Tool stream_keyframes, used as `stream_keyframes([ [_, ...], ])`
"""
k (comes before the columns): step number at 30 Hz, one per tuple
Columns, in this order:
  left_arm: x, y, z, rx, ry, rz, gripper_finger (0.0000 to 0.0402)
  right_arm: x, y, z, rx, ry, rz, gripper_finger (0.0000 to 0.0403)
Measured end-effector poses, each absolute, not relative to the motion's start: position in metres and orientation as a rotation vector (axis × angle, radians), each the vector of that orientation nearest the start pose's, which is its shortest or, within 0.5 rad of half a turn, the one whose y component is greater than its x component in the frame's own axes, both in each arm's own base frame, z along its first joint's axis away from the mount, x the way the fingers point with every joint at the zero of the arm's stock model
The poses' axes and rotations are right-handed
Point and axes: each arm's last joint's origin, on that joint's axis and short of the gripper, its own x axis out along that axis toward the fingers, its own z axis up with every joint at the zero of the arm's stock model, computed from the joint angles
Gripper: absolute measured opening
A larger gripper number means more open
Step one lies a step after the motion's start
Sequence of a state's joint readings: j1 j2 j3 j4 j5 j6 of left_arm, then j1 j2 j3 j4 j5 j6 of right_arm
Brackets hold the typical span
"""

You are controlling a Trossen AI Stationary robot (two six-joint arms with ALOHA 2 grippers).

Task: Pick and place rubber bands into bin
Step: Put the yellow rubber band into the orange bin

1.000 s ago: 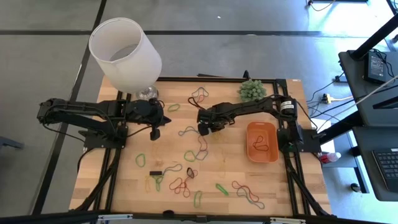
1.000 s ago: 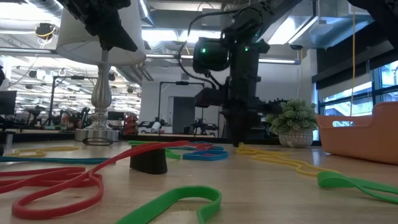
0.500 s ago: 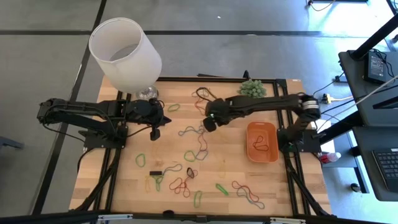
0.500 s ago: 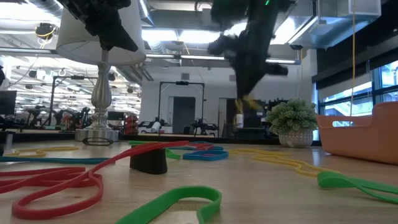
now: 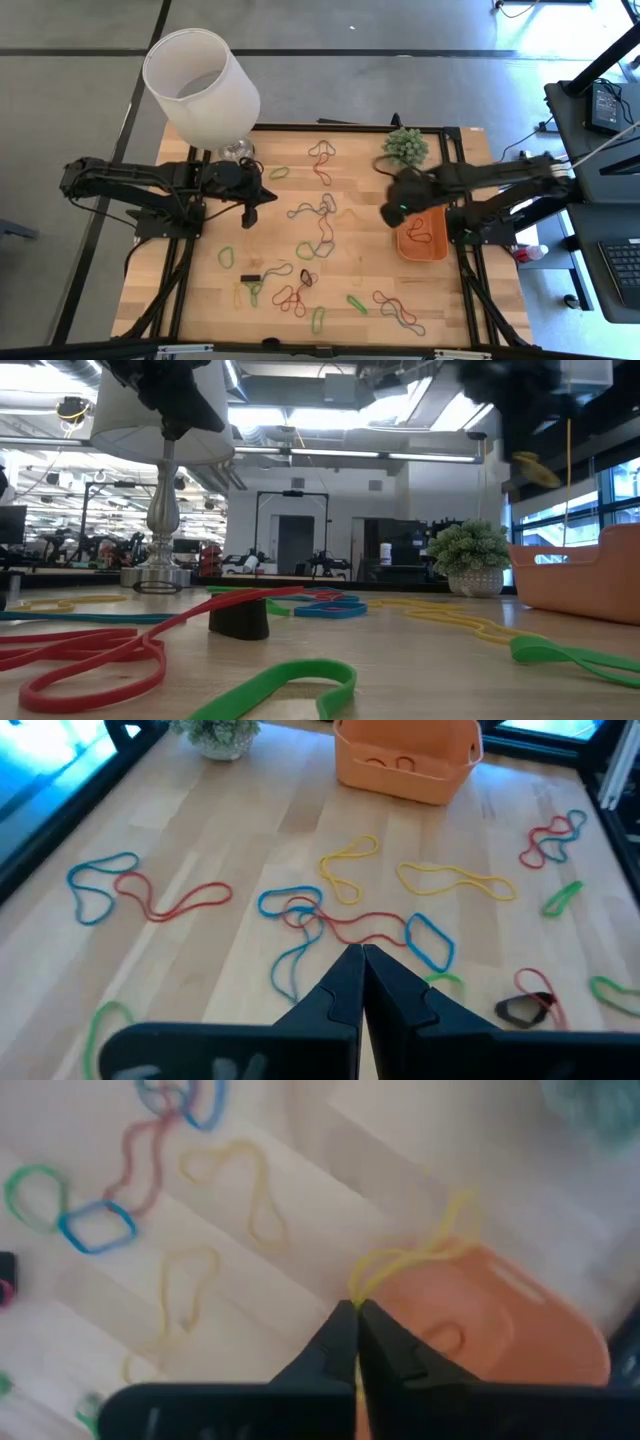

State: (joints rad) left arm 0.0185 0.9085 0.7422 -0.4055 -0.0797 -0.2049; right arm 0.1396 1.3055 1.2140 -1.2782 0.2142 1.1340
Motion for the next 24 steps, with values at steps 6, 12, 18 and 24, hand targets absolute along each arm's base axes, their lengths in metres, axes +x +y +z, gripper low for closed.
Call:
stream_keyframes([
  [6, 0.192, 0.000, 0.280, -0.175, 0.540, 0.124, 0.0002, 0.169, 0.036, 0.266, 0.866, 1.123, -0.833, 0.0001],
  [12, 0.194, -0.005, 0.282, -0.170, 0.518, 0.098, 0.0002, 0.155, 0.038, 0.211, 0.922, 1.192, -0.824, 0.0000],
  [18, 0.194, -0.008, 0.282, -0.184, 0.517, 0.093, 0.0003, 0.149, 0.037, 0.173, 0.942, 1.200, -0.847, 0.0005],
  [24, 0.193, -0.010, 0.282, -0.180, 0.518, 0.082, 0.0002, 0.147, 0.036, 0.168, 0.954, 1.204, -0.877, 0.0033],
])
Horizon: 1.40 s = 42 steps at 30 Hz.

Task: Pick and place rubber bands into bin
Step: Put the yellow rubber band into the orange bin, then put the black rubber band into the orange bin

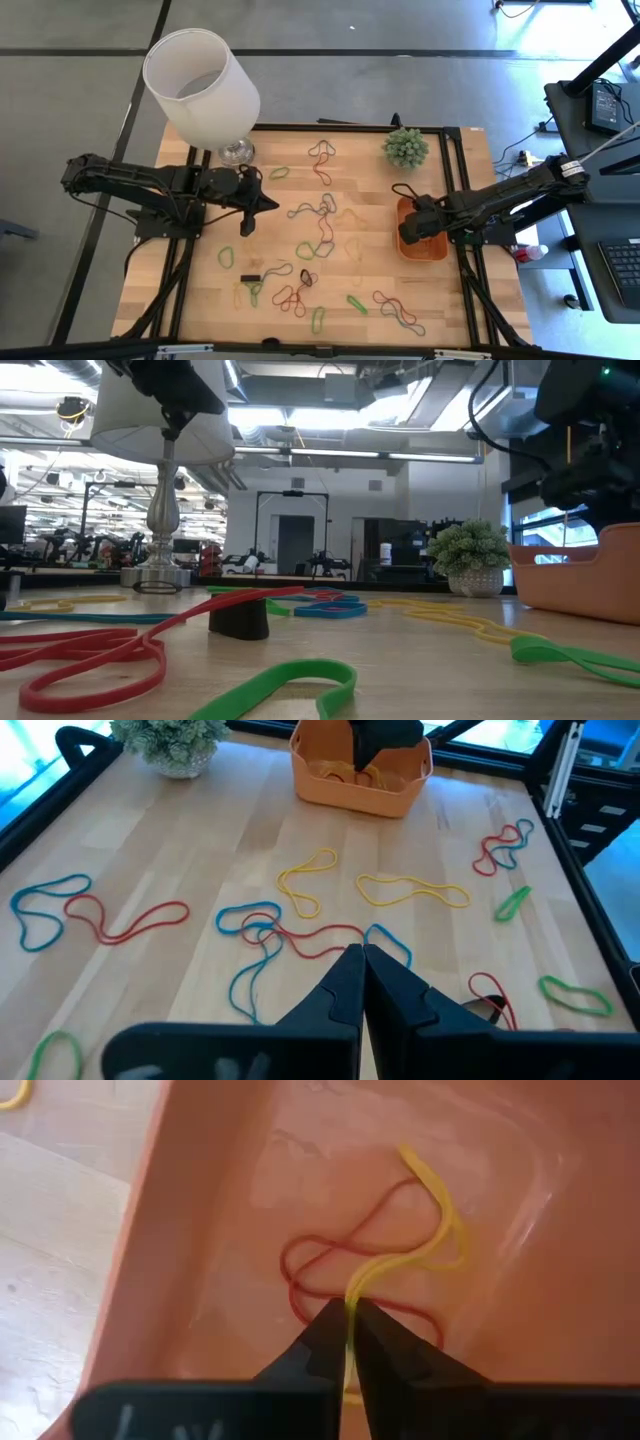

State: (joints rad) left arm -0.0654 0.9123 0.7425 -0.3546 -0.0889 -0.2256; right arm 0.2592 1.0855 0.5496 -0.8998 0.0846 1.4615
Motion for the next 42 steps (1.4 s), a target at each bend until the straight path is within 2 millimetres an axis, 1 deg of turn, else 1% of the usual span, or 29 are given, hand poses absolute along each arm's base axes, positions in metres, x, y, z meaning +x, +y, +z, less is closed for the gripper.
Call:
stream_keyframes([
  [4, 0.193, -0.010, 0.282, -0.194, 0.517, 0.086, 0.0004, 0.149, 0.037, 0.171, 0.959, 1.193, -0.863, 0.0061],
  [12, 0.193, -0.010, 0.282, -0.205, 0.517, 0.089, 0.0004, 0.150, 0.037, 0.175, 0.960, 1.192, -0.862, 0.0131],
  [15, 0.193, -0.010, 0.282, -0.203, 0.515, 0.099, 0.0002, 0.151, 0.037, 0.177, 0.960, 1.192, -0.862, 0.0147],
  [19, 0.193, -0.009, 0.282, -0.200, 0.514, 0.110, 0.0003, 0.152, 0.038, 0.183, 0.945, 1.193, -0.838, 0.0154],
  [23, 0.193, -0.009, 0.282, -0.213, 0.513, 0.114, 0.0002, 0.156, 0.038, 0.201, 0.902, 1.160, -0.762, 0.0155],
  [27, 0.193, -0.009, 0.282, -0.247, 0.511, 0.126, 0.0002, 0.154, 0.036, 0.231, 0.845, 1.078, -0.694, 0.0155],
  [30, 0.193, -0.009, 0.282, -0.268, 0.509, 0.133, 0.0002, 0.148, 0.035, 0.253, 0.782, 1.010, -0.602, 0.0155],
  [33, 0.195, -0.011, 0.280, -0.275, 0.515, 0.145, 0.0001, 0.136, 0.034, 0.271, 0.718, 0.913, -0.519, 0.0155],
  [36, 0.198, -0.016, 0.277, -0.264, 0.533, 0.146, 0.0002, 0.116, 0.030, 0.280, 0.685, 0.810, -0.467, 0.0149],
  [38, 0.202, -0.021, 0.272, -0.247, 0.554, 0.153, 0.0002, 0.105, 0.027, 0.284, 0.651, 0.744, -0.428, 0.0140],
  [42, 0.214, -0.025, 0.266, -0.220, 0.589, 0.204, 0.0002, 0.091, 0.023, 0.289, 0.599, 0.621, -0.316, 0.0117],
])
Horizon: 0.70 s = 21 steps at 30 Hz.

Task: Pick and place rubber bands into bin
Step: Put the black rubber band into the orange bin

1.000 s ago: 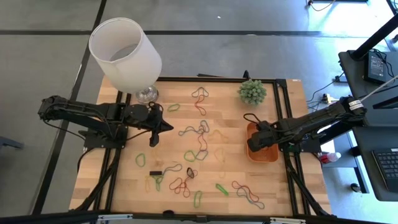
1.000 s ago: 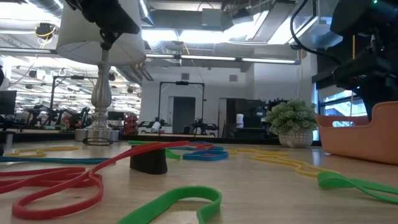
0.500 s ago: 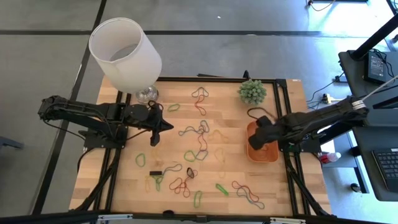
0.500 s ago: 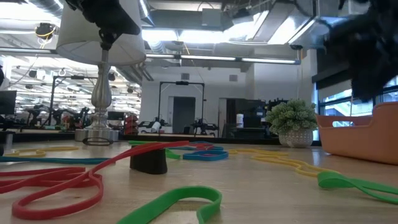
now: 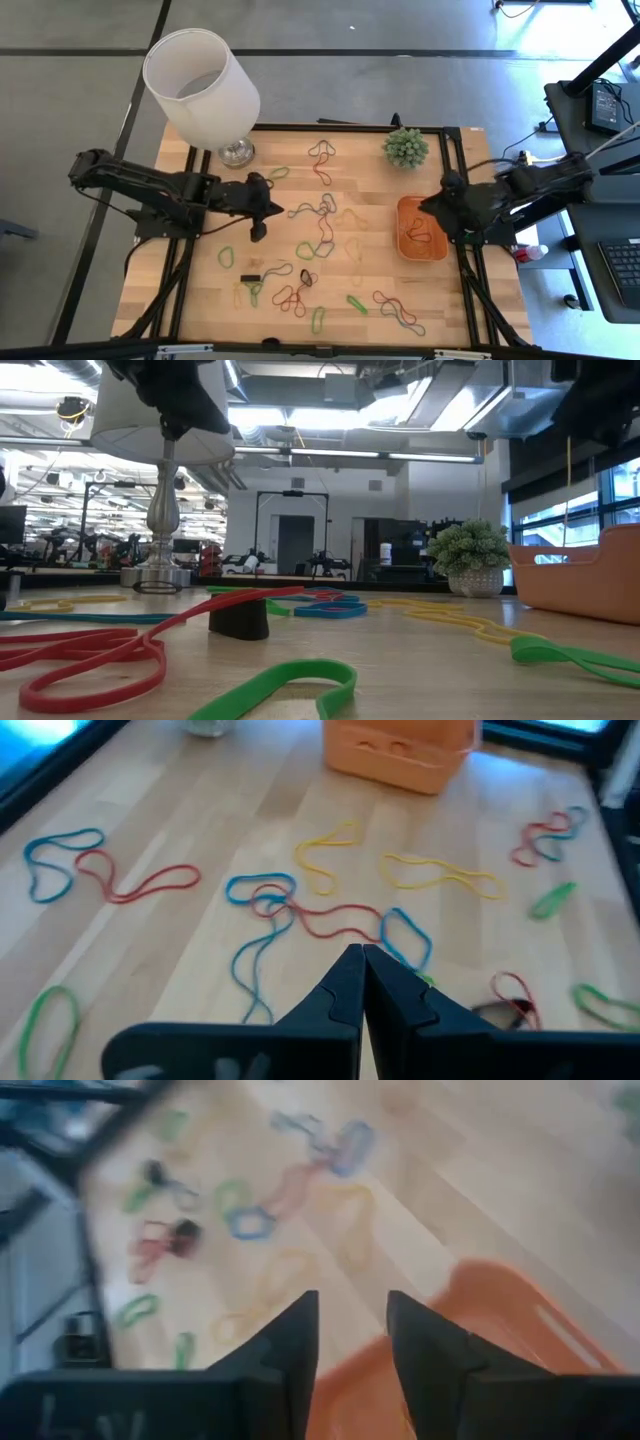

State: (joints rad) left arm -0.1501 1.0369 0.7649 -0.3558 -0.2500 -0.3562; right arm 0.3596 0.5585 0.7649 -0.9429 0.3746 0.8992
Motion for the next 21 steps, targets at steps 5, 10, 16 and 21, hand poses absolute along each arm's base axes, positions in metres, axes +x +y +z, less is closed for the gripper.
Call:
stream_keyframes([
  [5, 0.236, -0.018, 0.266, -0.197, 0.632, 0.303, 0.0003, 0.090, 0.018, 0.296, 0.458, 0.501, -0.339, 0.0099],
  [10, 0.249, 0.001, 0.260, -0.232, 0.850, 0.338, 0.0018, 0.099, 0.016, 0.301, 0.392, 0.410, -0.425, 0.0094],
  [16, 0.251, 0.028, 0.240, -0.285, 1.146, 0.403, 0.0076, 0.110, 0.017, 0.298, 0.386, 0.433, -0.454, 0.0093],
  [21, 0.250, 0.050, 0.218, -0.269, 1.326, 0.446, 0.0122, 0.121, 0.020, 0.295, 0.428, 0.449, -0.479, 0.0093],
])
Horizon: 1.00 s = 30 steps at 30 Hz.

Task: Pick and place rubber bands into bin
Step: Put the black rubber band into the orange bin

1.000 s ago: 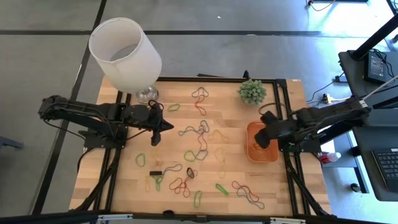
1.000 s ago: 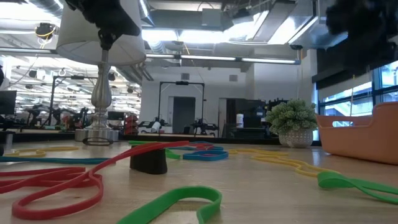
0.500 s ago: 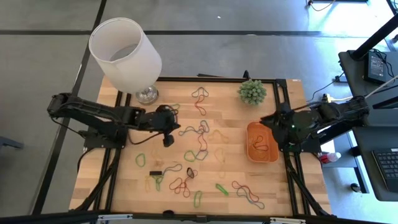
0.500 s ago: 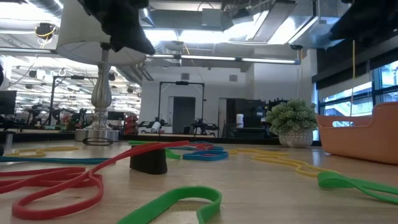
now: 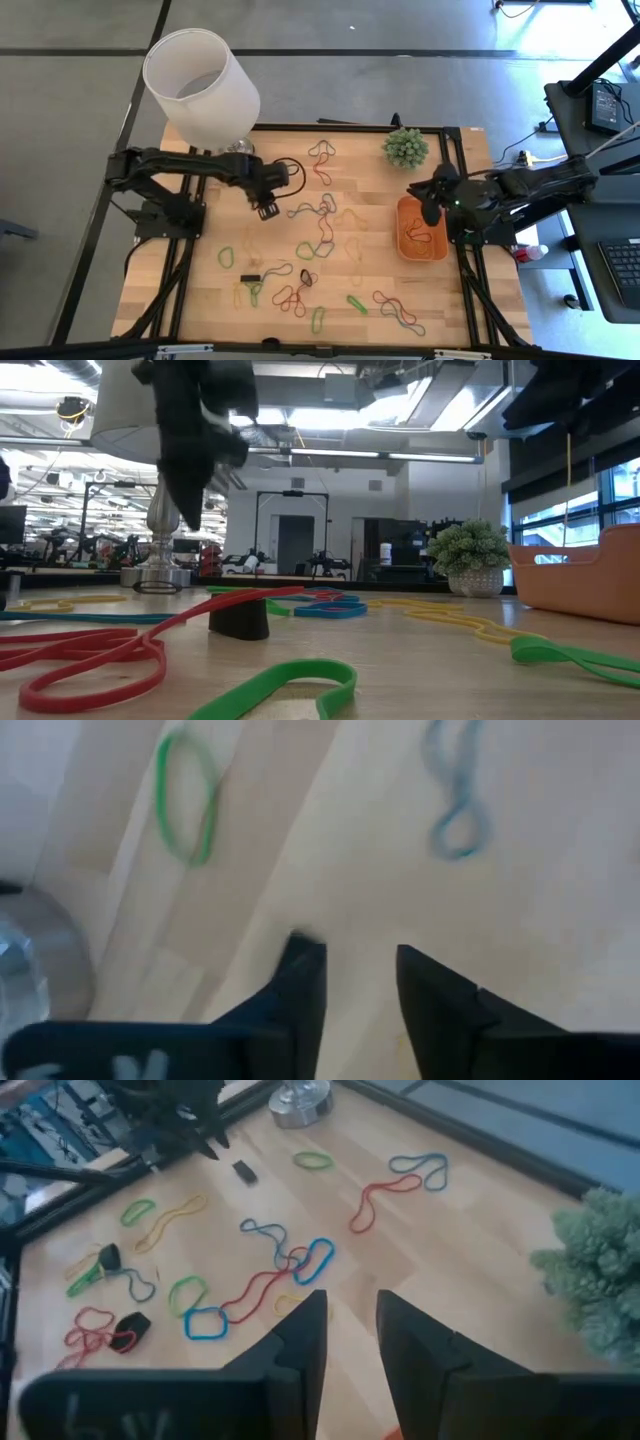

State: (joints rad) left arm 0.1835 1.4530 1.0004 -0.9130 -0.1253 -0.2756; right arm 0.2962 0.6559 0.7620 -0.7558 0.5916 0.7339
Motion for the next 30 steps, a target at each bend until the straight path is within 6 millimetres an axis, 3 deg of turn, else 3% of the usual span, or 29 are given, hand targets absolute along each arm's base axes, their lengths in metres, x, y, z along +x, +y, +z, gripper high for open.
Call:
stream_keyframes([
  [10, 0.256, 0.083, 0.174, -0.245, 1.565, 0.384, 0.0138, 0.141, 0.026, 0.289, 0.563, 0.439, -0.527, 0.0093],
  [19, 0.261, 0.089, 0.138, -0.192, 1.721, 0.284, 0.0114, 0.157, 0.031, 0.291, 0.599, 0.378, -0.502, 0.0093],
  [25, 0.263, 0.082, 0.137, -0.169, 1.731, 0.233, 0.0020, 0.162, 0.032, 0.287, 0.580, 0.394, -0.523, 0.0093],
  [30, 0.268, 0.076, 0.158, -0.186, 1.650, 0.245, 0.0005, 0.168, 0.033, 0.284, 0.547, 0.375, -0.575, 0.0093],
])
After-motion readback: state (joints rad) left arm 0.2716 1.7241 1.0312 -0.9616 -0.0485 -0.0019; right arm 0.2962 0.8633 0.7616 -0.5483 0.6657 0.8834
